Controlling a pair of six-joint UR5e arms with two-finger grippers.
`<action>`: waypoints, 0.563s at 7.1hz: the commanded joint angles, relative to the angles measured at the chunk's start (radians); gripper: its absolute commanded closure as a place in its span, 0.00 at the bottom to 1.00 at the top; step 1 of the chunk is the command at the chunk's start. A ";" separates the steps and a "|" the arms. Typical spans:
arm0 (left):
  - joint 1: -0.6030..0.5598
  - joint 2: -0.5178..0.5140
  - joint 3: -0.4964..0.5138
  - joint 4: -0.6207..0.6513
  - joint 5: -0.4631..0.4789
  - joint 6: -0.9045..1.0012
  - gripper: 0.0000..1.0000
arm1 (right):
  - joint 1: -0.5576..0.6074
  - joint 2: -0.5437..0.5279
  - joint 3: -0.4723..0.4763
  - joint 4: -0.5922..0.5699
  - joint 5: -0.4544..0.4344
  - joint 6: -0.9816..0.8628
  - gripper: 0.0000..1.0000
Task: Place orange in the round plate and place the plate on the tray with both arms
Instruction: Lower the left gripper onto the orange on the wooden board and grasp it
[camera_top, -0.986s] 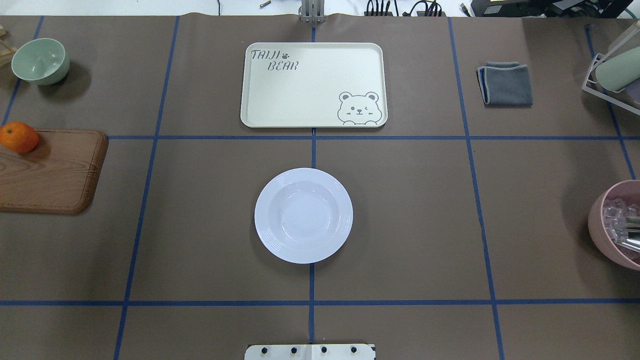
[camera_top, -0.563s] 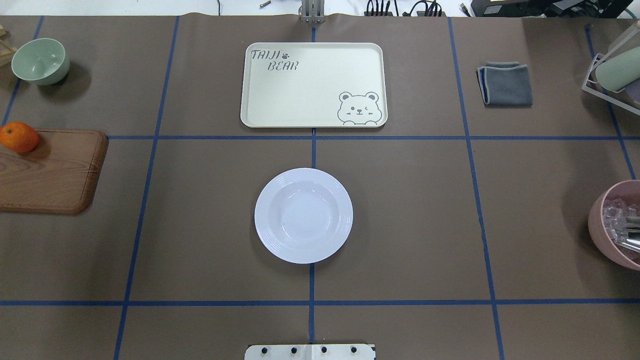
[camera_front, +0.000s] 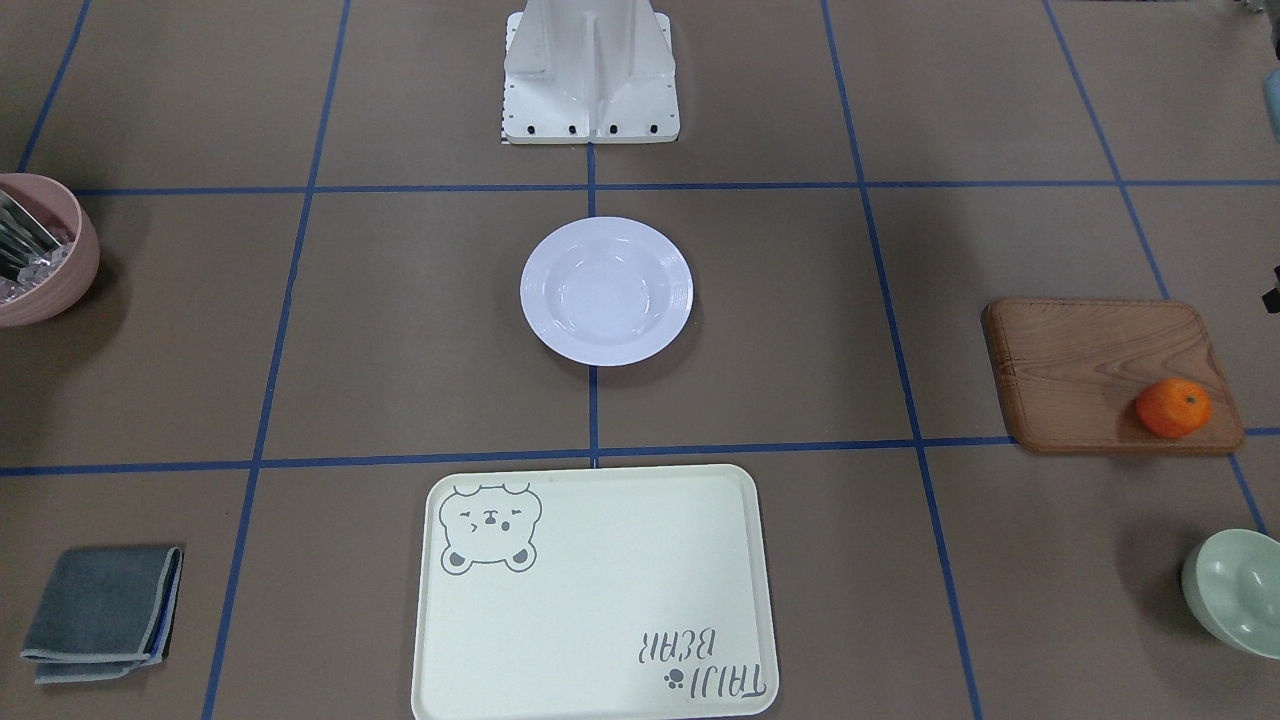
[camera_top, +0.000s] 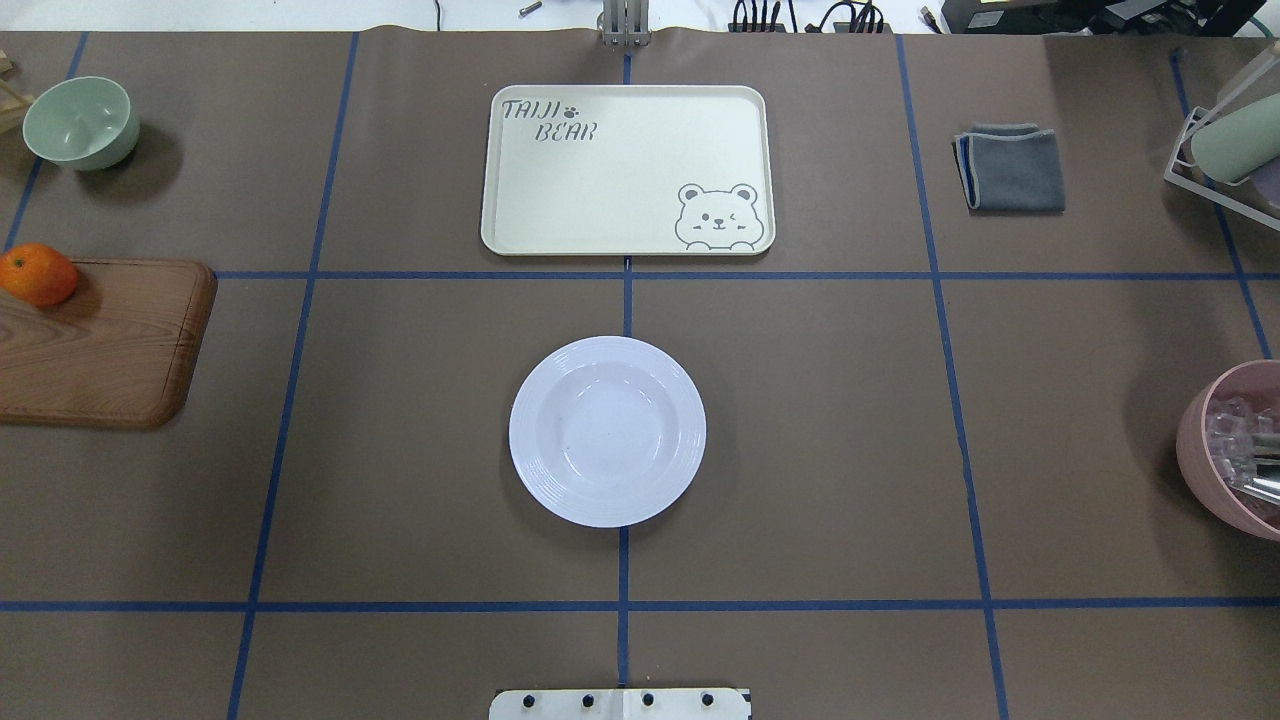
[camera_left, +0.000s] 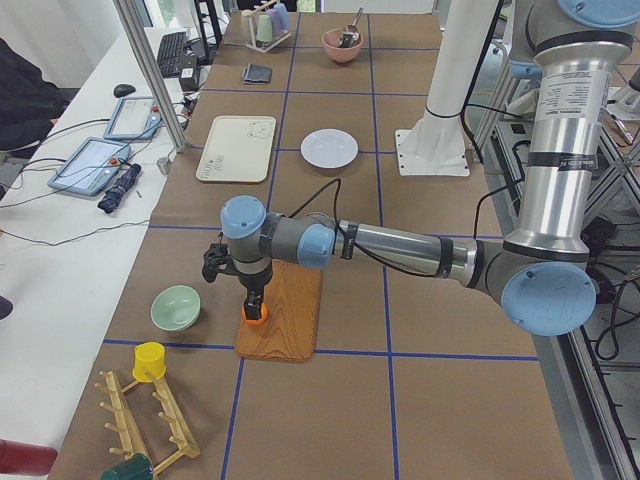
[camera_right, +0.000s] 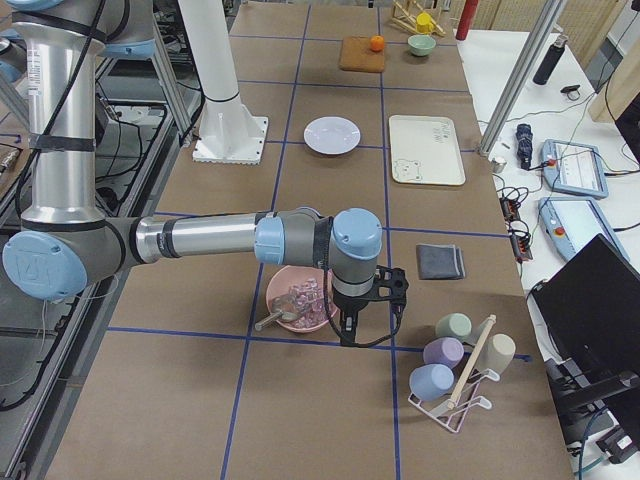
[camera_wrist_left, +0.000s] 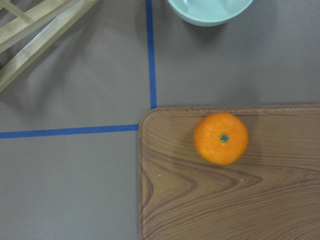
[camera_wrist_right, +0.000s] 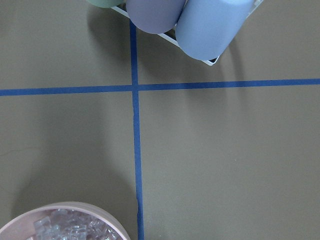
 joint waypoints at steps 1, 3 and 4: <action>0.101 -0.029 0.184 -0.344 0.007 -0.275 0.01 | -0.003 0.003 -0.011 -0.006 0.003 0.011 0.00; 0.178 -0.083 0.281 -0.423 0.081 -0.334 0.01 | -0.003 0.002 -0.011 -0.003 0.007 0.009 0.00; 0.197 -0.091 0.285 -0.423 0.081 -0.339 0.01 | -0.003 0.003 -0.014 0.000 0.007 0.011 0.00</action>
